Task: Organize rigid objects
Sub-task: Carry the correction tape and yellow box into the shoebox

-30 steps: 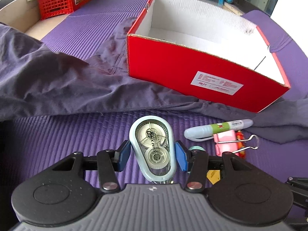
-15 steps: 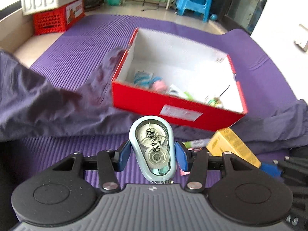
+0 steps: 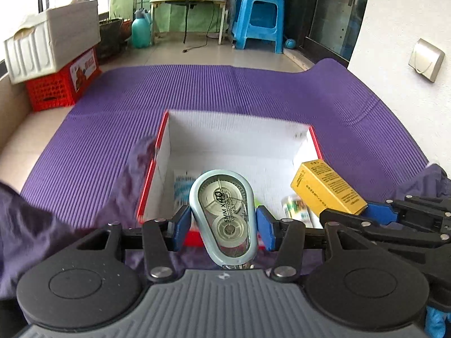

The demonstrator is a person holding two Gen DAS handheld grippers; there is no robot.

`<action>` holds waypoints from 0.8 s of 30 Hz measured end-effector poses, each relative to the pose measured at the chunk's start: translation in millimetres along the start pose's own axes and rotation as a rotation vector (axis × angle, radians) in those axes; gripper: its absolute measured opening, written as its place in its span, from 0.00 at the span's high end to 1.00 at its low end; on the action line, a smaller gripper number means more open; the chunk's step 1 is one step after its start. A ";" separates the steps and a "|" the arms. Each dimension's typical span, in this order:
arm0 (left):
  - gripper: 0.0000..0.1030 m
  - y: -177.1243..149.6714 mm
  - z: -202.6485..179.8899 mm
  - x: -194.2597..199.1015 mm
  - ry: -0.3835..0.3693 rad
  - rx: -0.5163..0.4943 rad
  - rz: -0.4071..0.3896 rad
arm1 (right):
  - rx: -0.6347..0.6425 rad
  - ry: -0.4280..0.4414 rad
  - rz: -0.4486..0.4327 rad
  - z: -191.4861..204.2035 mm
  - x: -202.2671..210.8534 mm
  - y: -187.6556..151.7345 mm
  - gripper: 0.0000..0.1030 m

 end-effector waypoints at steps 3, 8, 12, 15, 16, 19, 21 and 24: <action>0.51 15.4 1.8 -15.6 -0.004 -0.004 0.003 | 0.005 -0.016 -0.004 -3.8 -13.6 9.8 0.72; 0.51 36.6 3.0 -47.1 -0.007 -0.021 0.017 | -0.016 -0.026 0.006 -16.4 -43.3 21.0 0.72; 0.51 51.1 5.8 -75.9 0.000 -0.032 0.036 | -0.042 -0.047 0.037 -27.9 -72.6 25.7 0.72; 0.51 59.1 8.4 -100.3 -0.007 -0.029 0.062 | -0.039 -0.062 0.062 -31.1 -93.0 26.1 0.72; 0.51 61.5 8.6 -109.6 -0.010 -0.035 0.074 | -0.036 -0.063 0.073 -31.1 -99.0 24.9 0.72; 0.51 66.6 6.5 -137.3 -0.008 -0.053 0.107 | -0.032 -0.065 0.120 -34.2 -120.9 23.0 0.72; 0.51 67.2 6.0 -154.6 -0.015 -0.044 0.135 | -0.025 -0.077 0.143 -35.6 -133.4 21.0 0.72; 0.51 66.1 4.5 -178.3 -0.031 -0.042 0.169 | -0.024 -0.085 0.171 -37.1 -148.5 17.3 0.72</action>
Point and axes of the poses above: each gripper's, at about its wrist camera, not at the fingertips, and x roughly against the way its jaws point, z to its left, y to its top, the point moved 3 cm from there along -x, roughly the way its jaws point, and after that the axes turned 8 degrees about -x, right-handed, at the moved point
